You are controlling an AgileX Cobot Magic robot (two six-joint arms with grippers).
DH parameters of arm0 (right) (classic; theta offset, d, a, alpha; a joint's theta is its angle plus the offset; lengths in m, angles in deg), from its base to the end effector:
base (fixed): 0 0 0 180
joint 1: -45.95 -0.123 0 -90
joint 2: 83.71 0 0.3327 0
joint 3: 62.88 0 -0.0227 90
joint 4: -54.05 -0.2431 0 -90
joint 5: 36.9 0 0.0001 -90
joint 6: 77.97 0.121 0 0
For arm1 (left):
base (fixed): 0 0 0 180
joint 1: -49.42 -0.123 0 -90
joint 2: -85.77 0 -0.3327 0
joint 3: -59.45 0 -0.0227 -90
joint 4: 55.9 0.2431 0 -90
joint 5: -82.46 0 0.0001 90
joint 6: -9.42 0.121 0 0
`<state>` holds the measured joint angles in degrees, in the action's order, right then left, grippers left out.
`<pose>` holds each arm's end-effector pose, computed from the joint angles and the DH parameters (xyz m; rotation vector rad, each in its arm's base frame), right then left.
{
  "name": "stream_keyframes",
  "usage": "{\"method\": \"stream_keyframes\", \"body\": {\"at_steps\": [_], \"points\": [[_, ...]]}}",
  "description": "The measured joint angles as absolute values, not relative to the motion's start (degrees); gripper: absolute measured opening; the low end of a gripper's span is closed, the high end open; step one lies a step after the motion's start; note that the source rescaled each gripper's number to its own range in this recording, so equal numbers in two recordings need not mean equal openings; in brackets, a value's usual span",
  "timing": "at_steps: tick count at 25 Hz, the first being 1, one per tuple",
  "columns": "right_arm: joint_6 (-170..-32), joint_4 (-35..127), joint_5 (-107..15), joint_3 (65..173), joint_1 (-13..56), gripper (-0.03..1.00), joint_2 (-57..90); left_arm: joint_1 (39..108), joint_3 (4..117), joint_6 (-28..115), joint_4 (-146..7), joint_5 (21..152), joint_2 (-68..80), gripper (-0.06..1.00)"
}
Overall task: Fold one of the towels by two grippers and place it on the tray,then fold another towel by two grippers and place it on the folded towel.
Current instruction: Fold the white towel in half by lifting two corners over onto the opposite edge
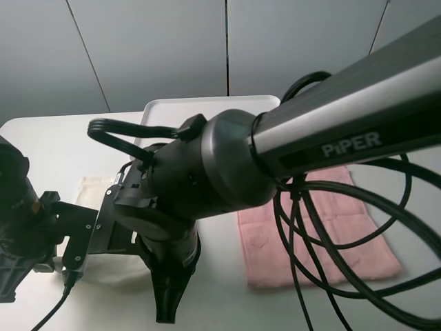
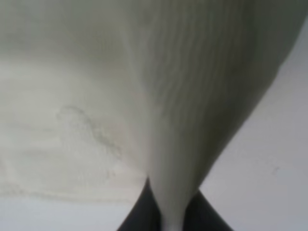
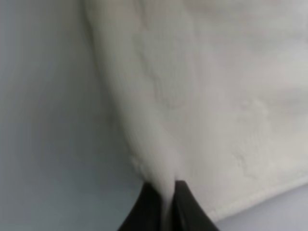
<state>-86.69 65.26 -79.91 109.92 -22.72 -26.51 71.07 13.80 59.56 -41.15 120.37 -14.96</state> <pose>0.1592 0.3637 0.1449 -2.0050 2.1830 -0.0925 0.2006 -0.0593 0.1407 -2.0210 -2.2529 -0.1931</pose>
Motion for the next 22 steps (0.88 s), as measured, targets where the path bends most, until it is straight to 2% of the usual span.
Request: {"method": "stream_keyframes", "body": {"at_steps": [11, 22], "points": [[-81.57, 67.36, -86.15, 109.92, -21.79, 0.0, -17.93, 71.07, 13.7, 58.48, -49.45, 121.38, -3.9, 0.02], [-65.94, 79.17, -86.12, 109.92, -21.66, 0.0, -17.32, 71.07, 13.7, 37.32, -48.96, 112.25, -3.3, 0.03]]}}
